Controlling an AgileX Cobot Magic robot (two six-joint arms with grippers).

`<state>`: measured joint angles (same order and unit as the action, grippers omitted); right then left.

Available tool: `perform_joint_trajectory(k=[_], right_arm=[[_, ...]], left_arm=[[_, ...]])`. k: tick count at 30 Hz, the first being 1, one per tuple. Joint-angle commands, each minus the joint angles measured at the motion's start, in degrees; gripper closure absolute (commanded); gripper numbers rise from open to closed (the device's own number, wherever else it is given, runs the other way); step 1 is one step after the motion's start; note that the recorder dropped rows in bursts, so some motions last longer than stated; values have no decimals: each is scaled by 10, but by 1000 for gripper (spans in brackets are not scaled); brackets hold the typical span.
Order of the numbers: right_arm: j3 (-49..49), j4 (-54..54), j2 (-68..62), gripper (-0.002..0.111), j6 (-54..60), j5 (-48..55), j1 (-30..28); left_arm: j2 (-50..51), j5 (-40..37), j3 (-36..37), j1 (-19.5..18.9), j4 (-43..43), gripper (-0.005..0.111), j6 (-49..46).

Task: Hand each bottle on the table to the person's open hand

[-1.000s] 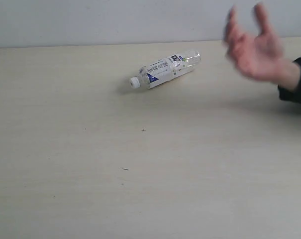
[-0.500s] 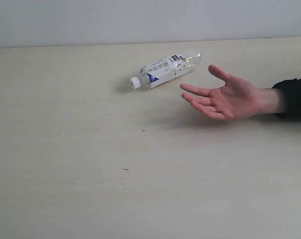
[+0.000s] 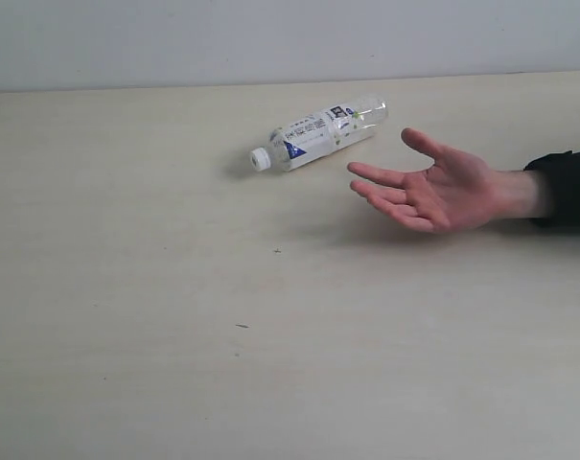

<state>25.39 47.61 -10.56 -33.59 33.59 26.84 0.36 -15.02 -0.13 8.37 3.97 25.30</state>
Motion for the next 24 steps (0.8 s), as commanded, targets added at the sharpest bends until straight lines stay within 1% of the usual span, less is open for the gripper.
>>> perform_joint_trajectory(k=[1,4,7,9,11,13,15,16,19,20,22,24], right_arm=[[91,70,-159,108,-30,5,19],[184,86,-292,108,-7,49,19],[290,100,-437,108,36,132,19],[368,100,-534,108,87,198,19],[444,89,-617,108,144,249,7],[513,45,-692,108,217,294,-10],[588,-21,-767,108,317,353,-37],[616,-51,-794,108,347,364,-51],[698,-157,-874,108,438,364,-97],[718,-193,-893,108,468,364,-105],[745,-281,-925,108,577,364,-115],[756,-346,-947,108,654,356,-117]], left_arm=[[-4,3,1,2,1,107,-2],[-4,3,1,2,1,107,-2],[-4,3,1,2,1,107,-2],[-4,3,1,2,1,107,-2],[-4,3,1,2,1,107,-2],[-4,3,1,2,1,107,-2],[-4,3,1,2,1,107,-2],[-4,3,1,2,1,107,-2],[-4,3,1,2,1,107,-2],[-4,3,1,2,1,107,-2],[-4,3,1,2,1,107,-2],[-4,3,1,2,1,107,-2]])
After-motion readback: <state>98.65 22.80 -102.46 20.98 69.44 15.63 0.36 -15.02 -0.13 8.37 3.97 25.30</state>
